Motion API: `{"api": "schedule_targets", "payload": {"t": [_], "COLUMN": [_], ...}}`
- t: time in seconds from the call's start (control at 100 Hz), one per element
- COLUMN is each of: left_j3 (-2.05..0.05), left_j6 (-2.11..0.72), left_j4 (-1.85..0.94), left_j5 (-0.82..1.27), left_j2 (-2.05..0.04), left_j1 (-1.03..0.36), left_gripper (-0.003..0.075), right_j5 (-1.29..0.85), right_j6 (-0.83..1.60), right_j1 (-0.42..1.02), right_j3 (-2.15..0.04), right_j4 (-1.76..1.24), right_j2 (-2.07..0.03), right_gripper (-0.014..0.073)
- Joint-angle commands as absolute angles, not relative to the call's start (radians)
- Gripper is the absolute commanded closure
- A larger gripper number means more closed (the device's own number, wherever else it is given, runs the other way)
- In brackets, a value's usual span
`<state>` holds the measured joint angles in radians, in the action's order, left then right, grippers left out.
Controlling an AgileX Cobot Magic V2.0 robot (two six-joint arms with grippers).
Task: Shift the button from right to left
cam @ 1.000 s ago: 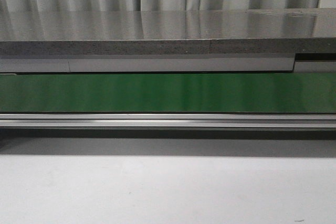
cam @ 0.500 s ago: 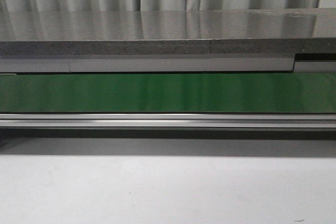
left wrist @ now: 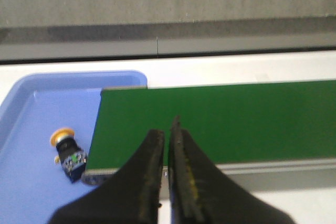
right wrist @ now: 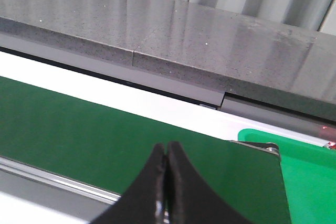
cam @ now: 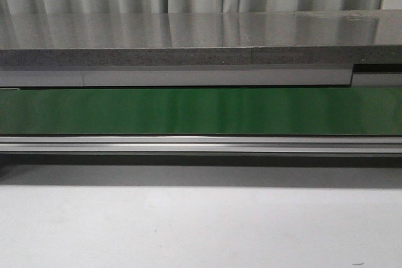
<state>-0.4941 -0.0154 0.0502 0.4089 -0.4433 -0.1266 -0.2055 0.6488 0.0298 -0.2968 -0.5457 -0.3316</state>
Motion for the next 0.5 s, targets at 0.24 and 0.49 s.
{"api": "schedule_targets", "payload": {"t": [0.24,0.49], "left_j3": [-0.302,-0.096], "left_j6": [-0.007,0.019], "left_j4": [0.061,0.061], "left_j5": [-0.044,-0.047], "left_j2": [-0.365,-0.178], "left_j1": [-0.154,-0.163], "left_gripper": [0.0715,0.0715], "right_j5": [-0.140,-0.140], "right_j6": [0.655,0.655], "right_j1": [0.032,0.032], "right_j3": [-0.324,-0.324], "right_j4": [-0.560,-0.560], "right_j2": [-0.337,-0.337], "right_gripper": [0.0661,0.0661]}}
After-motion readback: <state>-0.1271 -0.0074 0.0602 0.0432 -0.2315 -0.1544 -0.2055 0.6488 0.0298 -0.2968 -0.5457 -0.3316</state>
